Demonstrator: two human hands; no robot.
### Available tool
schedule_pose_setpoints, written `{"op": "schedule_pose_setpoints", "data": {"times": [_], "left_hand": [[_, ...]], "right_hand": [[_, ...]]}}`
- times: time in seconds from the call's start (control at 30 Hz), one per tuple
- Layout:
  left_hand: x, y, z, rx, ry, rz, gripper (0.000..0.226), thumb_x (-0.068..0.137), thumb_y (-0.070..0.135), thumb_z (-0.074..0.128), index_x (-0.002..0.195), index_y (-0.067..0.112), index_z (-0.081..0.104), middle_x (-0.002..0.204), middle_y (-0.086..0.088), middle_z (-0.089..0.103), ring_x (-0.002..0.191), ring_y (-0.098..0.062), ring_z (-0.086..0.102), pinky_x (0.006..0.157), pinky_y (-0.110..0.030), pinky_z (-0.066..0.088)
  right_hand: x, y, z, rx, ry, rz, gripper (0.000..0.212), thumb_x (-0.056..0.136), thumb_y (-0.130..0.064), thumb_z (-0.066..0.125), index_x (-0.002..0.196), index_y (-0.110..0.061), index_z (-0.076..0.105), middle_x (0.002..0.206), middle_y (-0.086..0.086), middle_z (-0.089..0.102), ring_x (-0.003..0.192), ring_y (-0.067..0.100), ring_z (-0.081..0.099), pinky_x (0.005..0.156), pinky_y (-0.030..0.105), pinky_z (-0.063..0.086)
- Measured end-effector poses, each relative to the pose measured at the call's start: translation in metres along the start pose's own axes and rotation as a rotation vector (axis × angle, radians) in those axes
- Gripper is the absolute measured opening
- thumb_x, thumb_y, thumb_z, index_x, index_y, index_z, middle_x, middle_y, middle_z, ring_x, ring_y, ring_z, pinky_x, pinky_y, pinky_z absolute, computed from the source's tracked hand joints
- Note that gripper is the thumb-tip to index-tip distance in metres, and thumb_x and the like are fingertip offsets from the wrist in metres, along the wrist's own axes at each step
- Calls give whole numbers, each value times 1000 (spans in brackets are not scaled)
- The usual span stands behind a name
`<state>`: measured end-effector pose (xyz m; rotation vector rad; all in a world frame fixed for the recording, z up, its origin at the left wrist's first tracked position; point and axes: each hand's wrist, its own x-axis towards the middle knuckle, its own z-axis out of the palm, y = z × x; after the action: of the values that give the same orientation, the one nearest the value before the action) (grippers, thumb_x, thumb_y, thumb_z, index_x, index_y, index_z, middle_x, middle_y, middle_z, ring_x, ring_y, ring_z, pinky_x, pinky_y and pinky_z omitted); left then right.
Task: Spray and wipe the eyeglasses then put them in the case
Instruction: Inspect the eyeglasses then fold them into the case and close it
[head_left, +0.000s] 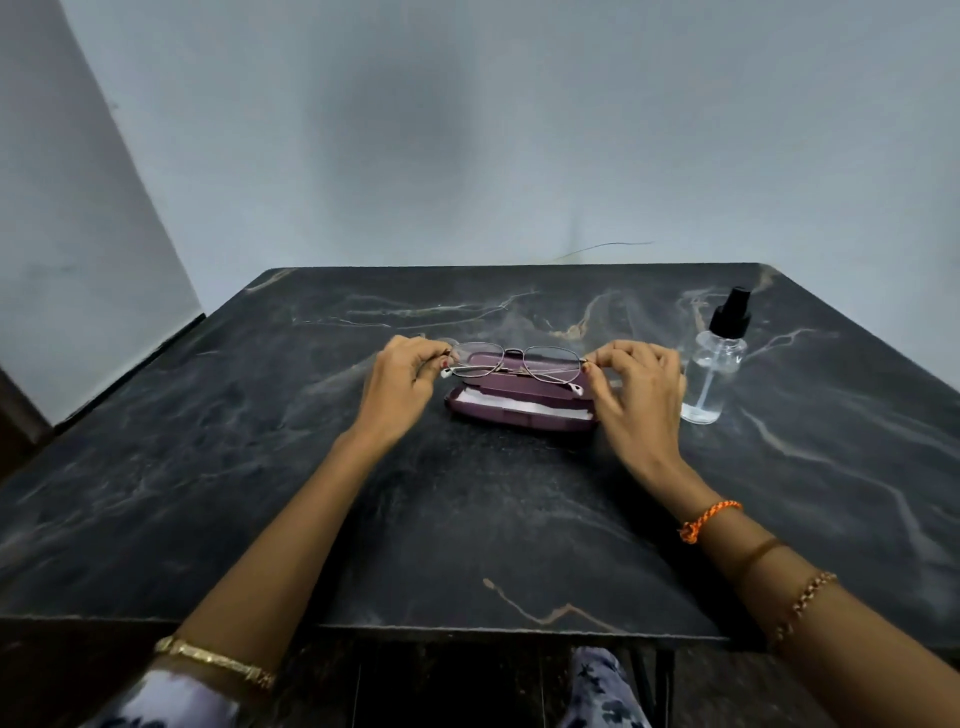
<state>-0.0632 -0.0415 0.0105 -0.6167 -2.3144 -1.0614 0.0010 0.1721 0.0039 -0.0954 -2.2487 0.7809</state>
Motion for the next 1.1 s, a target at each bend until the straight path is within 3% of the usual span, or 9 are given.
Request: {"op": "schedule_pose_setpoints", "data": {"times": [0.13,0.27,0.37,0.5,0.67,0.87,1.1], "left_hand": [[-2,-8,12,-24,16,-27,19,83,-8,58,93,0,71,91,-11,70,82,-18,49,74,-28,38],[-7,-18,13,4,-116,34,14,81,-5,63,90,0,72,90,-12,71,78,-23,52,70,-23,35],[-6,-18,12,8,-123,68,13,80,-5,64,90,0,72,90,-13,71,79,-21,53,68,-15,34],[-5,-20,9,60,-180,122,12,80,-4,65,86,2,73,87,-13,70,78,-27,55,71,-23,31],[-6,-22,5,91,-258,155,16,80,-4,64,90,5,73,91,-10,68,79,-20,47,72,-32,40],[-6,-22,1,103,-305,183,20,80,-3,65,95,7,73,96,-9,65,86,-26,54,78,-35,44],[-6,-22,1,47,-328,170,21,80,-3,64,98,6,72,99,-9,64,93,-25,56,83,-34,45]], "right_hand": [[-3,7,5,-21,-36,31,13,88,-23,56,86,-15,67,100,-2,62,97,11,32,75,23,17],[-4,11,5,-57,-35,28,14,88,-23,55,84,-15,67,95,-5,58,95,10,30,69,22,15],[-3,12,6,-87,-55,28,14,87,-22,56,82,-15,67,89,-10,51,94,10,29,67,23,13],[-4,14,6,-144,-101,25,13,84,-21,58,80,-15,68,85,-9,52,93,10,28,65,23,12],[-3,14,3,-159,-137,33,12,81,-21,59,77,-16,70,87,-4,59,93,10,30,66,24,13],[-1,13,-5,-183,-189,25,13,79,-19,60,81,-15,72,92,0,65,99,22,42,73,27,22],[-2,15,-9,-216,-233,10,14,79,-21,61,84,-16,73,94,1,66,101,22,43,73,27,23]]}}
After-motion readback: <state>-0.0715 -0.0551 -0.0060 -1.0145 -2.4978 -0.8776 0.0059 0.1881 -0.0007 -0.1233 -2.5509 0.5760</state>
